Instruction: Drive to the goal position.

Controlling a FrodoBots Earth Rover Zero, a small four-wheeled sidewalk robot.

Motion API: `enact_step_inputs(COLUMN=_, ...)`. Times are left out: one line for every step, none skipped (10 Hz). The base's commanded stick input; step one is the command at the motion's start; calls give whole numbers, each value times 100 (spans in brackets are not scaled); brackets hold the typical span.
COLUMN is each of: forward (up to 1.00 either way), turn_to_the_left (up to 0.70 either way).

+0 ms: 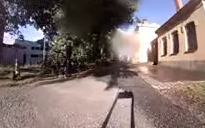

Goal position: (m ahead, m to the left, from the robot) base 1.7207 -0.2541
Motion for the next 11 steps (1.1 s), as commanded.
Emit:
enact_step_inputs(forward=50, turn_to_the_left=0)
enact_step_inputs(forward=50, turn_to_the_left=0)
enact_step_inputs(forward=50, turn_to_the_left=-12)
enact_step_inputs(forward=50, turn_to_the_left=-44)
enact_step_inputs(forward=50, turn_to_the_left=0)
enact_step_inputs(forward=50, turn_to_the_left=0)
enact_step_inputs(forward=50, turn_to_the_left=0)
enact_step_inputs(forward=50, turn_to_the_left=0)
enact_step_inputs(forward=50, turn_to_the_left=0)
enact_step_inputs(forward=50, turn_to_the_left=0)
enact_step_inputs(forward=50, turn_to_the_left=0)
